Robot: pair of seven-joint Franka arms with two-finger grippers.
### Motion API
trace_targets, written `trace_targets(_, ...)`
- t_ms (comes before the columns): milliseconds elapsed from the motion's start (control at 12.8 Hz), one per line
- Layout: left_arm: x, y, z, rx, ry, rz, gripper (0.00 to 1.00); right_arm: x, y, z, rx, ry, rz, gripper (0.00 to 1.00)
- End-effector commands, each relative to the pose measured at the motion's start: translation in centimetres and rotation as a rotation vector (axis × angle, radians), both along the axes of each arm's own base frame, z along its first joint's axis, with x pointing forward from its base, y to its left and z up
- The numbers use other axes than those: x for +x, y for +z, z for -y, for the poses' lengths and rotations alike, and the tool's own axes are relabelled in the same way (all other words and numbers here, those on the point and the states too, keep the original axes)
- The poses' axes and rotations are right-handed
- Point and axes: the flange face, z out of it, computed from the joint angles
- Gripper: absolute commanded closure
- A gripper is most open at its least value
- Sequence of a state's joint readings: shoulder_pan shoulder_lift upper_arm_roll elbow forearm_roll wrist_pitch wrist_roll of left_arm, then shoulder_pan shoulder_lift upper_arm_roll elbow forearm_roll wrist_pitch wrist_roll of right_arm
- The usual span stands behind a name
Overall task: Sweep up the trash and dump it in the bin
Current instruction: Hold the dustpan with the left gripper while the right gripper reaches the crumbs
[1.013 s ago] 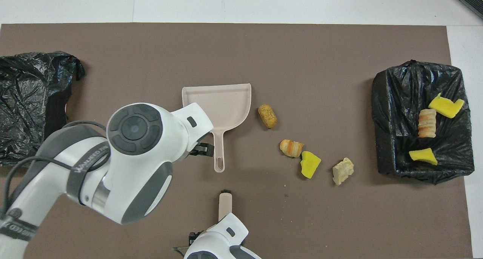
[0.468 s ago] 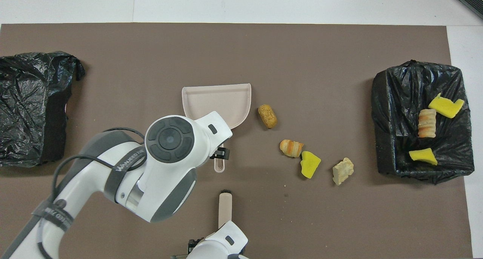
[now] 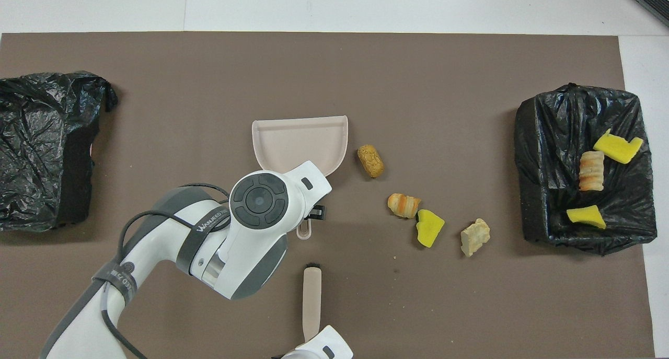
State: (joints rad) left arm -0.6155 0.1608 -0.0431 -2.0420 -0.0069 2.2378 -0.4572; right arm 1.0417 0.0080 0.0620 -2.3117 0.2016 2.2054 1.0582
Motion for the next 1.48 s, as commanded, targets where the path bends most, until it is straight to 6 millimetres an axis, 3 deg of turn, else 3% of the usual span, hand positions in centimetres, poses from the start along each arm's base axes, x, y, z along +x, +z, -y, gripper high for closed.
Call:
trace_targets(0,-0.1,-0.6,0.1,-0.030,0.034,0.002,0.07,-0.5,0.5,0.7,0.009,-0.029,-0.024,0.98)
trace_targets(312,-0.1,-0.7,0.2,-0.051,0.047,-0.003,0.10,-0.3,1.8,0.1,-0.049,-0.008,-0.069,1.00)
trace_targets(468,-0.1,-0.7,0.2,-0.051,0.046,-0.003,0.10,1.0,4.2,1.5,-0.065,-0.025,-0.085,1.00)
trace_targets(780,-0.2,-0.8,0.1,-0.053,0.046,-0.008,0.17,4.0,9.5,6.5,-0.075,-0.072,-0.104,1.00)
trace_targets(936,-0.3,-0.8,0.2,-0.053,0.047,-0.014,0.17,5.6,11.1,9.4,-0.106,-0.063,-0.128,1.00)
trace_targets(1091,-0.3,-0.8,0.2,-0.066,0.061,-0.025,0.17,7.2,11.4,11.8,-0.190,-0.040,-0.129,1.00)
trace_targets(1403,-0.3,-0.8,0.3,-0.083,0.077,-0.040,0.22,11.4,10.0,16.3,-0.242,-0.057,-0.110,1.00)
